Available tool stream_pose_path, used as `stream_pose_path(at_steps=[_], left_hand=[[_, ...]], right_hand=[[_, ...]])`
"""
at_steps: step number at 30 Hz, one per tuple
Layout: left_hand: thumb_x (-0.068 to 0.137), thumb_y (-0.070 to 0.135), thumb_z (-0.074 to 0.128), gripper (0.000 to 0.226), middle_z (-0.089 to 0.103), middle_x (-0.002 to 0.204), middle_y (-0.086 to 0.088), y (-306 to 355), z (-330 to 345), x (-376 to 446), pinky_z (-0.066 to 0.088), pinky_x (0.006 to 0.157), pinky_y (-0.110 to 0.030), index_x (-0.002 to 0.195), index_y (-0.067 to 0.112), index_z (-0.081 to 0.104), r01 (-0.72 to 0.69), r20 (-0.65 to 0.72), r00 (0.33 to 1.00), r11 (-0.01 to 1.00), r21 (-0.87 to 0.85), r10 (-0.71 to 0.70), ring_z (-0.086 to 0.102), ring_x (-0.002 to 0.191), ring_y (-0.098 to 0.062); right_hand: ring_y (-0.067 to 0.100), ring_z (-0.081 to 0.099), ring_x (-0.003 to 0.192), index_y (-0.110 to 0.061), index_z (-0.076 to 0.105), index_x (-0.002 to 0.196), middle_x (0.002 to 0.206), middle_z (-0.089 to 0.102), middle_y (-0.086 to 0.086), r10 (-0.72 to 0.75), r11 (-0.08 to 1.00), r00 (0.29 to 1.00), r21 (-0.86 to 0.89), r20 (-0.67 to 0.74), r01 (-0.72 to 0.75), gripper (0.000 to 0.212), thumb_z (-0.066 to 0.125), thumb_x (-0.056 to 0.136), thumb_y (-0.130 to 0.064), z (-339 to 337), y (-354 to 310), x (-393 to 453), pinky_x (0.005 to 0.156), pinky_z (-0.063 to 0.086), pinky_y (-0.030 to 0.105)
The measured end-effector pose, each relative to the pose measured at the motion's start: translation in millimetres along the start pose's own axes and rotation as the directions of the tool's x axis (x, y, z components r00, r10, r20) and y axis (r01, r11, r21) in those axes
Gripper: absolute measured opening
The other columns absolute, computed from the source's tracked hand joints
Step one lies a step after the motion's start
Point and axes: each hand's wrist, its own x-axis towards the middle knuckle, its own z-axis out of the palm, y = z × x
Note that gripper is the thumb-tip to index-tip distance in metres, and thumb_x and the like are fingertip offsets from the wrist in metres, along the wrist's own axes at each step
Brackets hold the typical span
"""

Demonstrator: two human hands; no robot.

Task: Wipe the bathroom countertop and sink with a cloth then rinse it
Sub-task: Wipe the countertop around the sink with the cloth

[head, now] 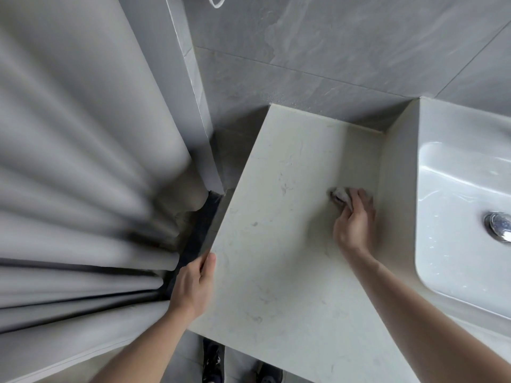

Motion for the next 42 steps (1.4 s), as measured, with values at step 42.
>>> stream_pose_path(at_steps=[42], left_hand=[[0.105, 0.048, 0.028, 0.038, 0.07, 0.122, -0.014, 73, 27, 76, 0.044, 0.09, -0.044, 0.128, 0.028, 0.051, 0.02, -0.076, 0.997, 0.969, 0.247, -0.001, 0.059, 0.113, -0.041]], right_hand=[[0.037, 0.017, 0.155, -0.019, 0.032, 0.161, 0.169, 0.026, 0.008, 0.042, 0.919, 0.989, -0.395, 0.144, 0.018, 0.067, 0.035, 0.098, -0.041, 9, -4, -49, 0.124, 0.013, 0.057]])
